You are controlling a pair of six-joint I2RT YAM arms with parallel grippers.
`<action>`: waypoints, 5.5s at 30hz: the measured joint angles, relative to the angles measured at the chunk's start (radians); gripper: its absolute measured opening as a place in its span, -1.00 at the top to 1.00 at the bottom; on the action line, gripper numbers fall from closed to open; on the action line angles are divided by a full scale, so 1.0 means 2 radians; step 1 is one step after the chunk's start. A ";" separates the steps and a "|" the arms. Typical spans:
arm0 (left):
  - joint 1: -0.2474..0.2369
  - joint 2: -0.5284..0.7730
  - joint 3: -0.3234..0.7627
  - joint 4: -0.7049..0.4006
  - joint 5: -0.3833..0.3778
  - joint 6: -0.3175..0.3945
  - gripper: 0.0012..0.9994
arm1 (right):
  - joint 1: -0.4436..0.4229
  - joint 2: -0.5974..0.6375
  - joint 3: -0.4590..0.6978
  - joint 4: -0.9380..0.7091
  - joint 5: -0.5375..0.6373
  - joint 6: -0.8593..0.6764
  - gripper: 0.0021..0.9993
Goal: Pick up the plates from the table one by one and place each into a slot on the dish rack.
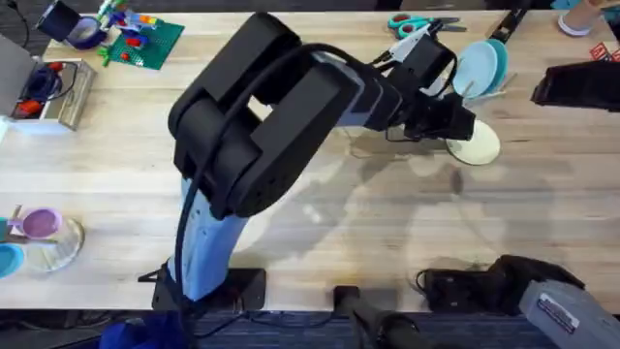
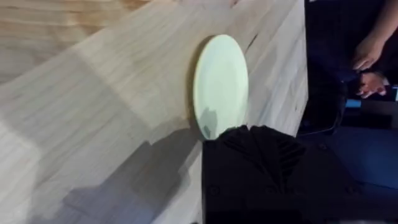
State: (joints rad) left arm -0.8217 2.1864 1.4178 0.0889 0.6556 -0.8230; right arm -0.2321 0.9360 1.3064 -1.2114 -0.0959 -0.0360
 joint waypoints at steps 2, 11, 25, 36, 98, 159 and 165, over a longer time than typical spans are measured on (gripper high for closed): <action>0.002 0.000 0.000 -0.002 -0.001 0.000 0.92 | 0.000 0.000 0.000 0.001 0.000 0.000 -0.99; 0.004 0.000 0.000 -0.002 -0.002 0.000 0.92 | 0.000 0.000 0.000 0.003 0.000 0.000 -0.99; 0.006 0.038 0.007 0.003 -0.001 -0.002 0.93 | 0.000 0.000 0.000 0.003 0.000 0.000 -0.99; 0.005 0.039 0.019 -0.026 -0.011 -0.002 0.93 | 0.000 0.000 0.000 0.003 0.001 0.000 -0.99; 0.005 0.039 0.023 -0.040 -0.021 -0.055 0.92 | -0.249 0.346 0.001 0.030 -0.213 -0.270 -0.95; 0.004 0.039 0.028 -0.054 -0.025 -0.068 0.92 | -0.180 0.492 0.001 0.115 -0.299 -0.287 -0.45; 0.004 0.039 0.028 -0.054 -0.025 -0.068 0.92 | -0.180 0.492 0.001 0.115 -0.283 -0.287 0.19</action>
State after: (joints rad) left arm -0.8139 2.2635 1.4746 -0.0189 0.6052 -0.9588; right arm -0.5922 1.9201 1.3083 -0.9810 -0.6617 -0.6105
